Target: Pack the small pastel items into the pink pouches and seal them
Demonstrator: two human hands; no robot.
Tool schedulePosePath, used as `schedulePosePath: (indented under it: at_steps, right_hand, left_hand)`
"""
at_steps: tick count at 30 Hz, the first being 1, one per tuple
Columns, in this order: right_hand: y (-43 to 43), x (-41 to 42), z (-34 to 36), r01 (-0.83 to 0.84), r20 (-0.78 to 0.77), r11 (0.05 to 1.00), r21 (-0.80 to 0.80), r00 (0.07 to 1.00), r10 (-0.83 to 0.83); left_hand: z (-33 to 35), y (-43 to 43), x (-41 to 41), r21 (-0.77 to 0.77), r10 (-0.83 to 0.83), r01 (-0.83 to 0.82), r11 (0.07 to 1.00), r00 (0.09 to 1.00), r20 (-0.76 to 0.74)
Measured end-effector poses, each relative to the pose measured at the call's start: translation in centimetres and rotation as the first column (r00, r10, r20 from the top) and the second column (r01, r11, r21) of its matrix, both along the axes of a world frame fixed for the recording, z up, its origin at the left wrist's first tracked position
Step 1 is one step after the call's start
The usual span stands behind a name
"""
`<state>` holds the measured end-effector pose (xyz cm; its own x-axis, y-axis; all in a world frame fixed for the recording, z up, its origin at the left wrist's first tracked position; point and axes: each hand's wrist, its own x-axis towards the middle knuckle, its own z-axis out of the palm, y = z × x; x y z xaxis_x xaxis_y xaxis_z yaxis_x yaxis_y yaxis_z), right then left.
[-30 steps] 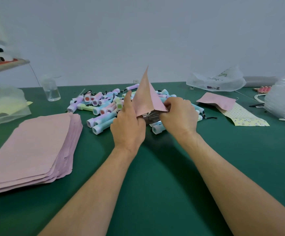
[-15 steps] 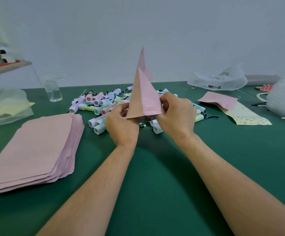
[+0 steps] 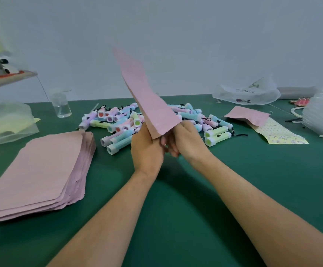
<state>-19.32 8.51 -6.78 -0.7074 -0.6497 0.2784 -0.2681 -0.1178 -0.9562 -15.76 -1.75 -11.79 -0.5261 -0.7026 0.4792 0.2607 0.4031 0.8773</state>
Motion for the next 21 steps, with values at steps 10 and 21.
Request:
schedulePosePath:
  at_steps: [10, 21]
  right_hand:
    - [-0.9, 1.0, 0.9, 0.075, 0.171, 0.914, -0.398, 0.985, -0.006]
    - [0.5, -0.8, 1.2, 0.198, -0.047, 0.925, -0.325, 0.973, -0.225]
  left_hand:
    - [-0.5, 0.9, -0.9, -0.074, -0.211, 0.214, 0.974, 0.976, 0.049]
    - [0.4, -0.5, 0.7, 0.093, -0.530, 0.534, 0.841, 0.846, -0.063]
